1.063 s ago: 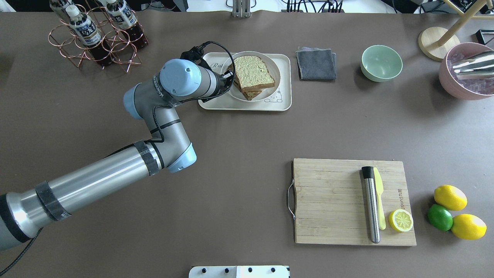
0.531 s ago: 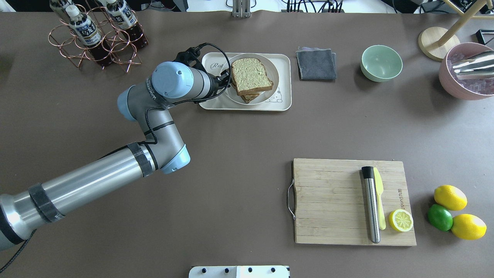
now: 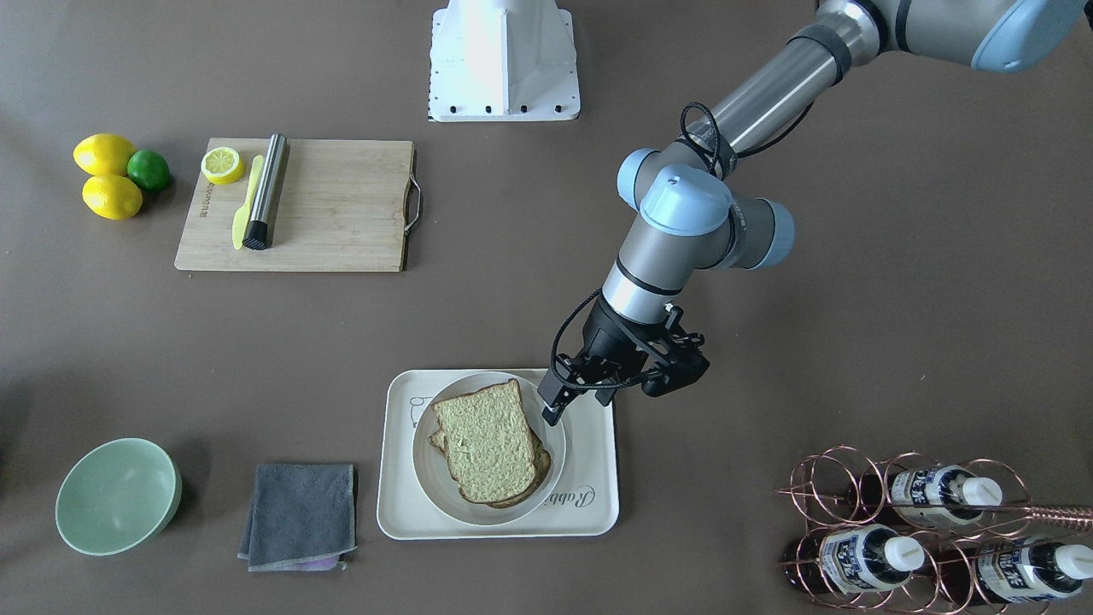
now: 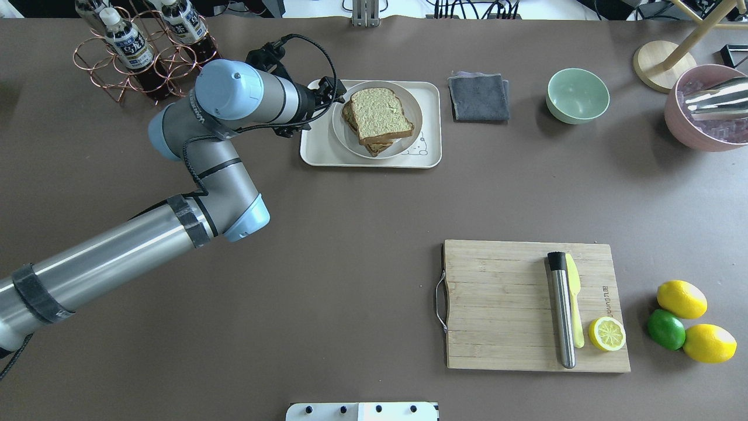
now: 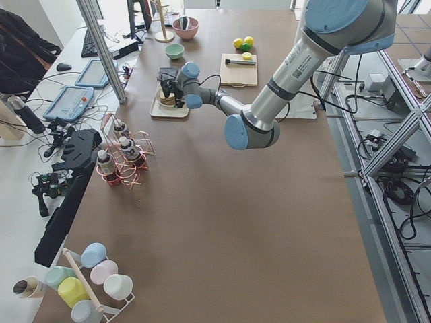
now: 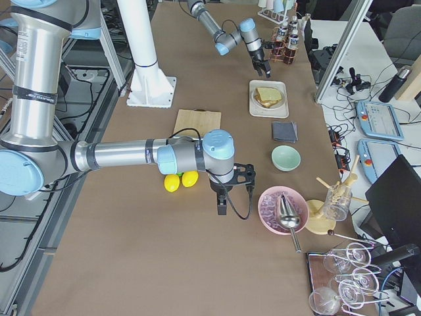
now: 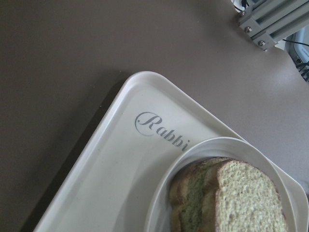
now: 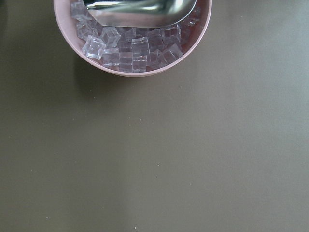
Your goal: Make sandwich and place on tray
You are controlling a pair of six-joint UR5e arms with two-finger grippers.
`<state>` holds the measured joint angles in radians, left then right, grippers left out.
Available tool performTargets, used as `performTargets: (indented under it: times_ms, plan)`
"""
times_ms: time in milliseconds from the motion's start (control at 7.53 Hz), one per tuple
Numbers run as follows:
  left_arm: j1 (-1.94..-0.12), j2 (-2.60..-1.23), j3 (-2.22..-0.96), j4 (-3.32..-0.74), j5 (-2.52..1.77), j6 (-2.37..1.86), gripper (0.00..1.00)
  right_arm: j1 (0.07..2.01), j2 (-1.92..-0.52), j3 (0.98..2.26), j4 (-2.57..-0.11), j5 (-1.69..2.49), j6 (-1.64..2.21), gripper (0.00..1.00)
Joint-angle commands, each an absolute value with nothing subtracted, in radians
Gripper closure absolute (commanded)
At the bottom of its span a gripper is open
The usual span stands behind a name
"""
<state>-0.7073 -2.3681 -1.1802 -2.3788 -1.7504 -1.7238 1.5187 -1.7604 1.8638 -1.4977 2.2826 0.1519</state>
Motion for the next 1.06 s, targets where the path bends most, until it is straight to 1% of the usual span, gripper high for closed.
performTargets:
  times_ms: [0,133,399,664,930]
  plan:
    - [-0.755,-2.271,-1.343,-2.271,-1.83,-1.539,0.02,1.52,-1.756,1.861,-1.499,2.283,0.152,0.01]
    - [-0.781,-2.248,-1.432,-2.166,-1.832,-1.382,0.02,1.52,-1.756,1.862,-1.497,2.283,0.152,0.01]
    - [-0.795,-2.159,-1.535,-2.138,-1.816,-1.252,0.02,1.52,-1.756,1.859,-1.497,2.306,0.153,0.01]
    - [-0.811,-2.129,-1.561,-2.145,-1.764,-1.041,0.02,1.52,-1.753,1.844,-1.499,2.304,0.153,0.01]
    - [-0.868,-2.089,-1.568,-2.155,-1.778,-0.968,0.02,1.537,-1.729,1.798,-1.499,2.309,0.152,0.01]
